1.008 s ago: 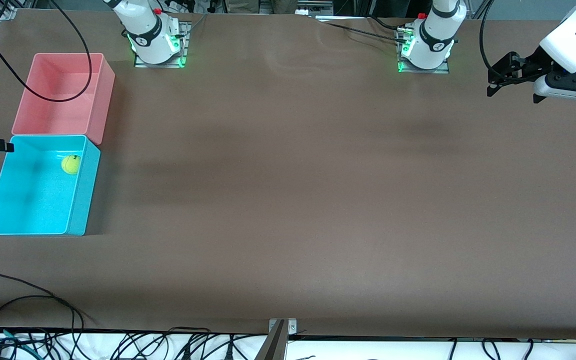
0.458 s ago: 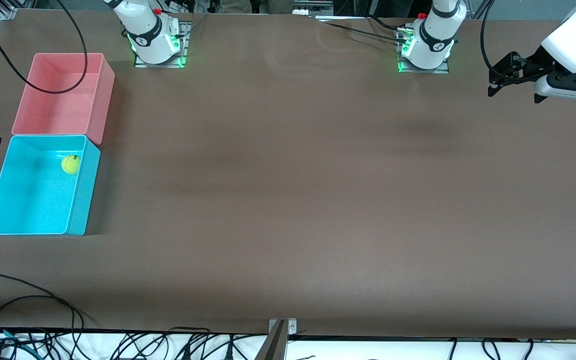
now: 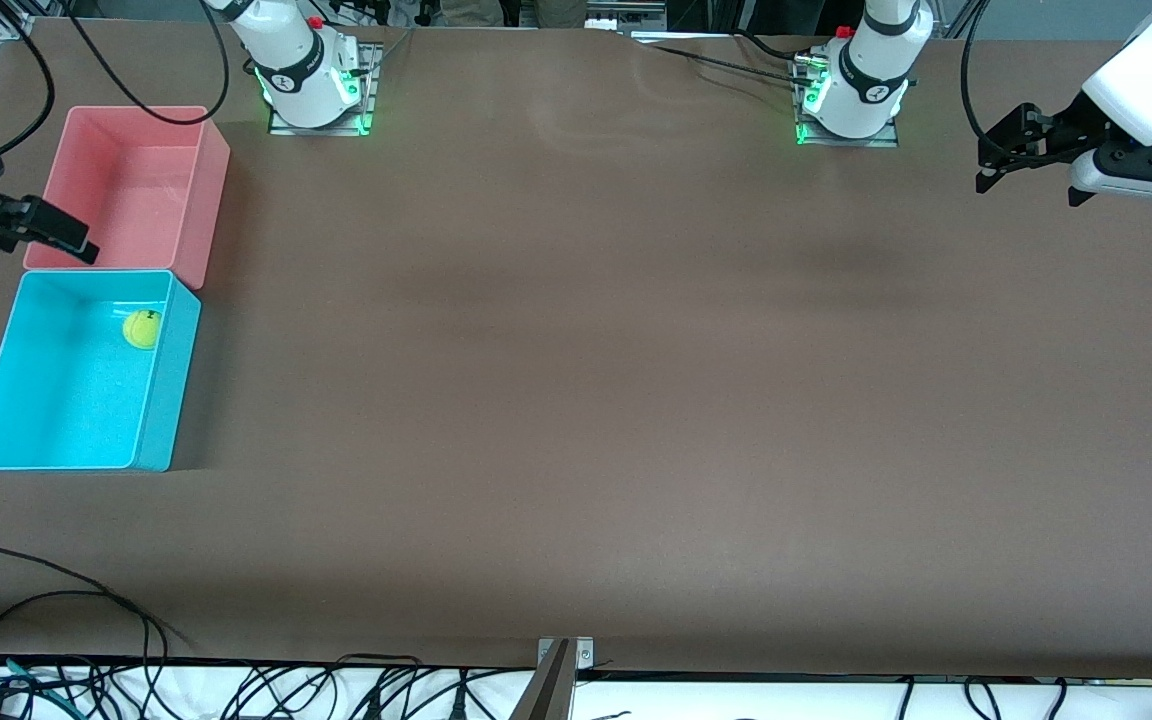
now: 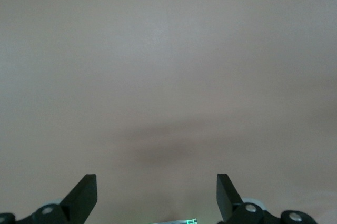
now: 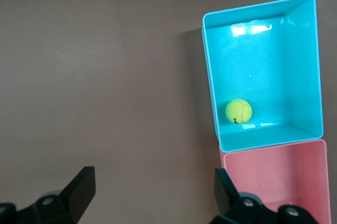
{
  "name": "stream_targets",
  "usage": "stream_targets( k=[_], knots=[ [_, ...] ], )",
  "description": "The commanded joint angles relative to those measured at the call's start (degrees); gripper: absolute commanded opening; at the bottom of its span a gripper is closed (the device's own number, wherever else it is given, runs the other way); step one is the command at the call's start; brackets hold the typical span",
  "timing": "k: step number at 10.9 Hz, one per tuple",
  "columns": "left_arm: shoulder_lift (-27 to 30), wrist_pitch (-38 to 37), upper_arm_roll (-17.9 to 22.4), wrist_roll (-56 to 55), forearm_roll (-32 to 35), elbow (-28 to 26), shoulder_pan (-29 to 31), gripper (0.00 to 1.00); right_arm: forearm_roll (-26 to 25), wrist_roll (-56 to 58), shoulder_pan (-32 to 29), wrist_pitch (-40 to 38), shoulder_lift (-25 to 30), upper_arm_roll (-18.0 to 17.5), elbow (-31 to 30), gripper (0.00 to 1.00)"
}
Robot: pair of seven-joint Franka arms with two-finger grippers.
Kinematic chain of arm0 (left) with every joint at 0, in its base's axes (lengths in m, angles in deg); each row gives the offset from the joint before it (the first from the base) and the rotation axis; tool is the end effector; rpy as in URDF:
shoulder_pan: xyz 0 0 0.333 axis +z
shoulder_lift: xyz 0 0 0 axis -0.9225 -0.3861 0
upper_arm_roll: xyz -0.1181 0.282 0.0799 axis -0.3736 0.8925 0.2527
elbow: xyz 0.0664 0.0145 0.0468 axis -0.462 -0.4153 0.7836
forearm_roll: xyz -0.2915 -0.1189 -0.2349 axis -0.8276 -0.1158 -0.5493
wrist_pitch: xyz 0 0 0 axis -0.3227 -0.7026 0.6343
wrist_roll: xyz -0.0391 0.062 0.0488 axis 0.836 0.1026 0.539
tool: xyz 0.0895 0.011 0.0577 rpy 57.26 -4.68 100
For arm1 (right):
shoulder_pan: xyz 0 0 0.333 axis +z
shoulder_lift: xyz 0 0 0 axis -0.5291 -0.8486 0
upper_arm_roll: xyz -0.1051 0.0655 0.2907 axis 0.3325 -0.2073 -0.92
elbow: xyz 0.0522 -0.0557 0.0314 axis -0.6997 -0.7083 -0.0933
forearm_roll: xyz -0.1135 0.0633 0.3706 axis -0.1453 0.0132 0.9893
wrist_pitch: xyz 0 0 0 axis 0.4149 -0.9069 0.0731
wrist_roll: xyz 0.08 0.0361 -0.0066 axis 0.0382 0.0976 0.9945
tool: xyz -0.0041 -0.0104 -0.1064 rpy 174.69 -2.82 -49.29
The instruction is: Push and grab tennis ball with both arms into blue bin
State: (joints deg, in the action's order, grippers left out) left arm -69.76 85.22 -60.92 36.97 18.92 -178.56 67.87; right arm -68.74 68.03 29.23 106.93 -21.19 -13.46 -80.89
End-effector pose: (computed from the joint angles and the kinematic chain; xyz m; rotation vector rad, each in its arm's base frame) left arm 0.5097 -0.0620 0.6479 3.1233 -0.2099 -0.0744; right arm 0.5497 -0.0272 0.5937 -3.1132 0.2432 -0.0078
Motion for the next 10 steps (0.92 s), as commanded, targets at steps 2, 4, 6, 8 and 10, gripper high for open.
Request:
stream_targets(
  k=[2, 4, 6, 8, 10],
  knots=[
    [-0.4, -1.3, 0.0, -0.6, -1.3, 1.5, -0.2, 1.00, 0.3, -0.3, 0.3, -0.1, 1.3, 0.4, -0.4, 1.00],
    [-0.3, -1.3, -0.6, -0.7, -1.3, 1.5, -0.1, 1.00, 0.3, 0.3, 0.3, -0.7, -0.3, 0.6, 1.2, 1.00],
    [-0.3, -1.3, -0.8, -0.7, -1.3, 1.5, -0.1, 1.00, 0.3, 0.3, 0.3, -2.1, -0.4, 0.5, 1.2, 1.00],
    [-0.3, -1.3, -0.6, -0.7, -1.3, 1.5, -0.1, 1.00, 0.2, 0.5, 0.3, -2.2, -0.8, 0.5, 1.6, 1.00],
    [-0.3, -1.3, -0.6, -0.7, -1.3, 1.9, -0.1, 1.00, 0.3, 3.1, 0.3, -3.6, -0.9, 0.6, 1.7, 1.00]
  ],
)
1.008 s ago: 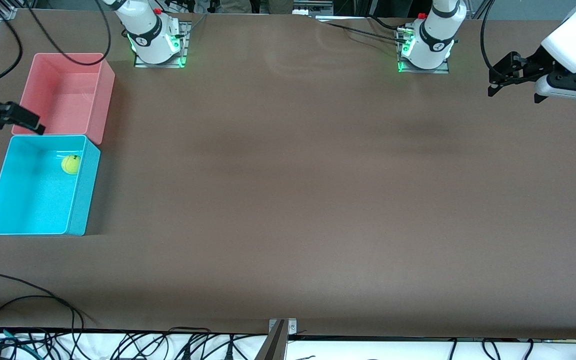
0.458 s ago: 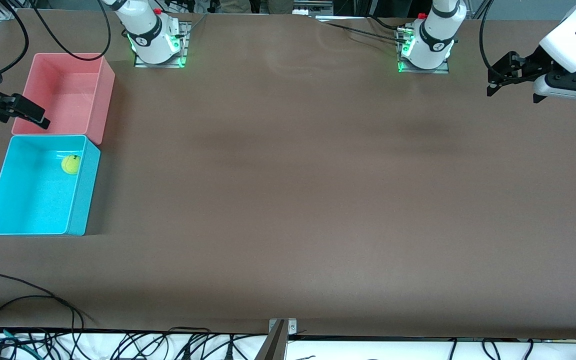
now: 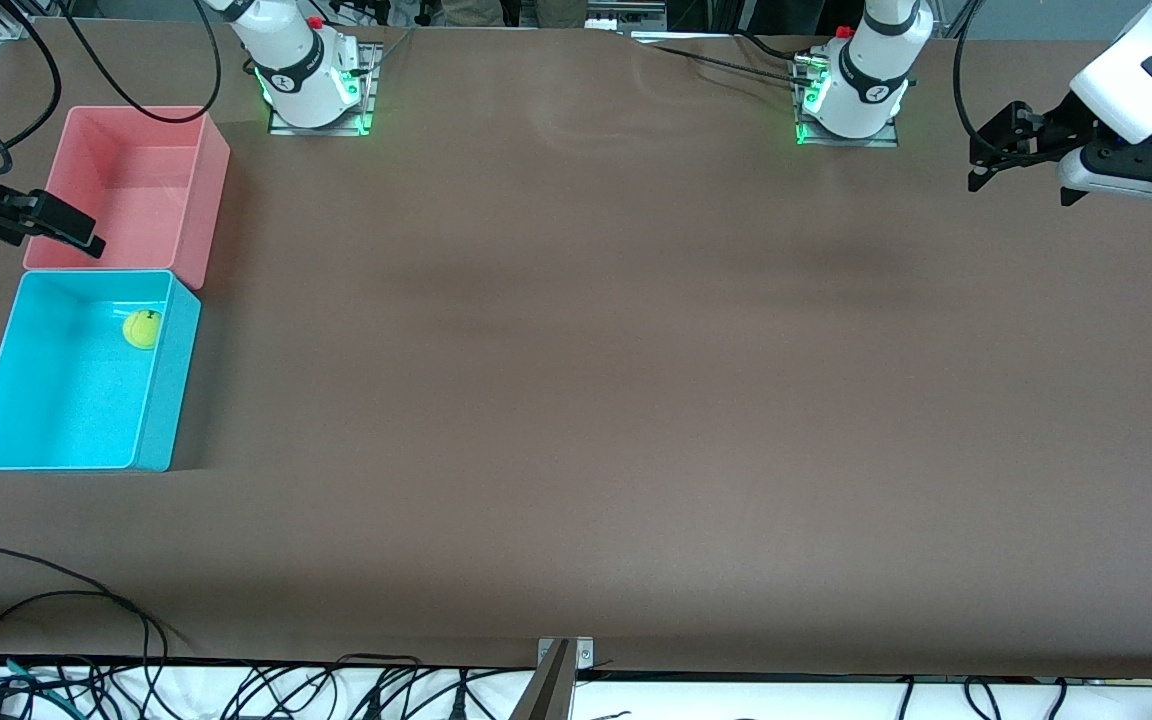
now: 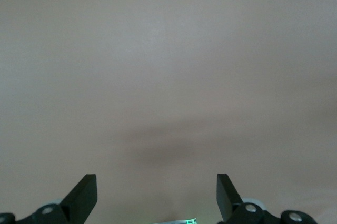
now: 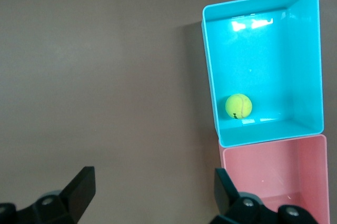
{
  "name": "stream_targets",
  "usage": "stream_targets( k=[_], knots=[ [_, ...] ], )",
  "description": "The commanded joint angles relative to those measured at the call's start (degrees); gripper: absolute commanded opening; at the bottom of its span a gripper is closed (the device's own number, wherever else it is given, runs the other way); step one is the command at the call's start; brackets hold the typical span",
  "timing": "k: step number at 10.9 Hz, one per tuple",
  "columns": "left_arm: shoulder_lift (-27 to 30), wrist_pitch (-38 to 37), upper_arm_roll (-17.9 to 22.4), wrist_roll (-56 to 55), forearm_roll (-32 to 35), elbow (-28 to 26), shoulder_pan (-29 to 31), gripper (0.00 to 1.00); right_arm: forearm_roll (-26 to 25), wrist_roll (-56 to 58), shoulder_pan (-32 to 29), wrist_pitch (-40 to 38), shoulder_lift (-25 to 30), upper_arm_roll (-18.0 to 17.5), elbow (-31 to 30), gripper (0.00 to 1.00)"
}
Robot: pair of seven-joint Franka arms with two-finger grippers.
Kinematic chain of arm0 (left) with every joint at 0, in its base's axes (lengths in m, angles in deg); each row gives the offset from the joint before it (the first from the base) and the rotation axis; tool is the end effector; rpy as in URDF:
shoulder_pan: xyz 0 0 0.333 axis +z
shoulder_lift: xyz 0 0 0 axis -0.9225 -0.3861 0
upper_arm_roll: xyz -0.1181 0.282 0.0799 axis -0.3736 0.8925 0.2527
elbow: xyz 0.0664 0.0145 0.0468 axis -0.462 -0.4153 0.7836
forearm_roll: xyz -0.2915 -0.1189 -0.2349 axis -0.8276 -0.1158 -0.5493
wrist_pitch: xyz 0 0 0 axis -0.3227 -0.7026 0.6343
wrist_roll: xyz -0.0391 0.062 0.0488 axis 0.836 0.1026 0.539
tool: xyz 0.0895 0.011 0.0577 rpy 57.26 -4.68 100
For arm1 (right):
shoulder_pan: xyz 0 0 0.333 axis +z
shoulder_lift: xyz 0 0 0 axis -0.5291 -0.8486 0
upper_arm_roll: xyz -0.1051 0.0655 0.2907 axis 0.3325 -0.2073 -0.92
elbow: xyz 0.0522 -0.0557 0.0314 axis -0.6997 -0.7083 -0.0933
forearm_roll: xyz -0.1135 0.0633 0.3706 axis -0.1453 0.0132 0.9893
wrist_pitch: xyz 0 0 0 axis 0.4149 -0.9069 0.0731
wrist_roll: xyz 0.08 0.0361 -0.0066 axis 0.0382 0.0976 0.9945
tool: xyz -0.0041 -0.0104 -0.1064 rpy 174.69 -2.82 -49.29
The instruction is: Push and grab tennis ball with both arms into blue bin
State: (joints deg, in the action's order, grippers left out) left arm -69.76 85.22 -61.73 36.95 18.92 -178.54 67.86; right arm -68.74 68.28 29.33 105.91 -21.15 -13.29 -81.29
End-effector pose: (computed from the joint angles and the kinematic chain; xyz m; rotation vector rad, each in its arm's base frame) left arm 0.5088 -0.0697 0.6480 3.1235 -0.2317 -0.0741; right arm 0.5472 -0.0278 0.5892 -3.1138 0.2382 0.0297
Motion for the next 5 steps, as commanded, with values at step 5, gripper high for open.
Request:
stream_targets(
  k=[5],
  knots=[
    [-0.3, -1.3, 0.3, -1.9, -1.2, 1.9, -0.1, 1.00, 0.0, 6.5, 0.1, -3.3, -0.9, 0.7, 2.6, 1.00]
  ],
)
